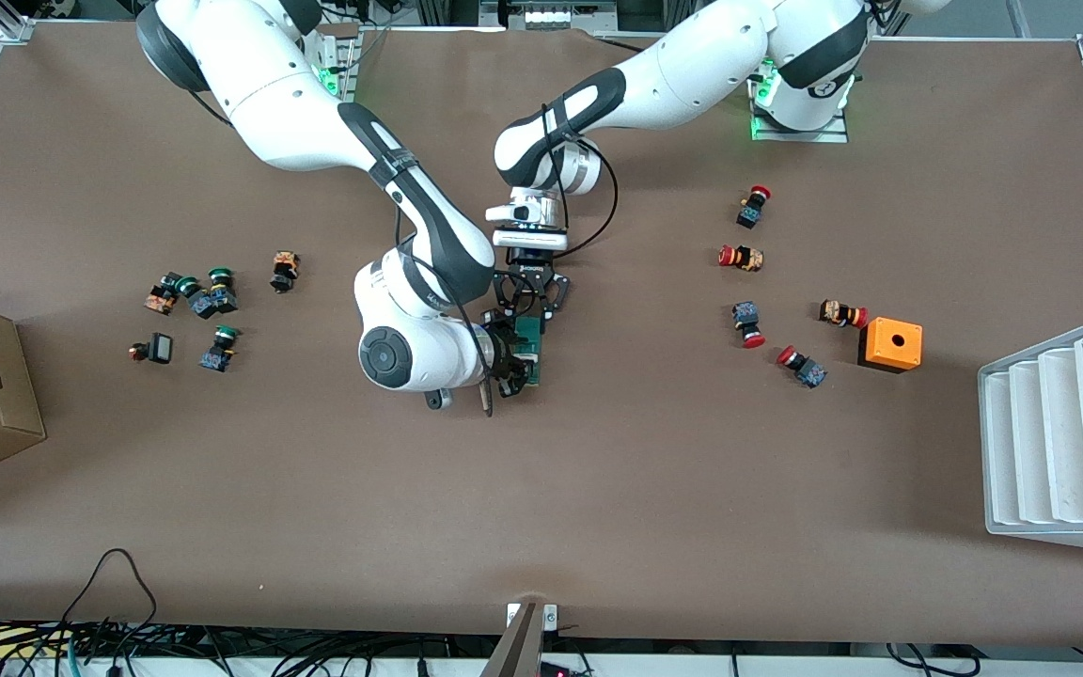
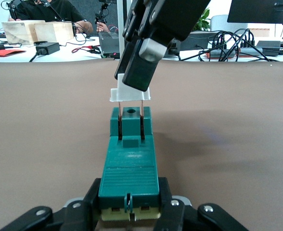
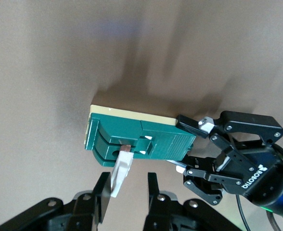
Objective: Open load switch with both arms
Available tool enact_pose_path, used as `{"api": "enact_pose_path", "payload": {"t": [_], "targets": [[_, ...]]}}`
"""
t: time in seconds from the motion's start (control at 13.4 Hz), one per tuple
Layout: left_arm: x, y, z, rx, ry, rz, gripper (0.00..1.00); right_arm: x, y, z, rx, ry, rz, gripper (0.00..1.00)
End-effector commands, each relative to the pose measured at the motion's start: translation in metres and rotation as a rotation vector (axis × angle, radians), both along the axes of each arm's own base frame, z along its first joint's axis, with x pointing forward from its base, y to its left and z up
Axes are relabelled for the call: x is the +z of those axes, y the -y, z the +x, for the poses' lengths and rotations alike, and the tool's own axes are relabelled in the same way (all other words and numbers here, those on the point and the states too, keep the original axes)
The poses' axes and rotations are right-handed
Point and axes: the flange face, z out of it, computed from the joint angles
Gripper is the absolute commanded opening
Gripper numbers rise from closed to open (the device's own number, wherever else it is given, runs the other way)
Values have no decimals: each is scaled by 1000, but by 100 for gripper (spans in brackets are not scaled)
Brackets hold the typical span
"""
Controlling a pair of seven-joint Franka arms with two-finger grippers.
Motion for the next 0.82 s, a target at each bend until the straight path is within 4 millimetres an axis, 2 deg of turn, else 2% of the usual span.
{"api": "enact_pose_path", "payload": {"t": [0.0,0.52,0.74], "targets": [[-2,16,7,-33,11,-45,10,10,3,-11,17,-13,-24,36],[-2,17,7,-34,10,-43,10,12,3,-25,33,-26,-41,31],[-2,17,7,-34,10,-45,10,7,0,-32,49,-27,-57,30]]}}
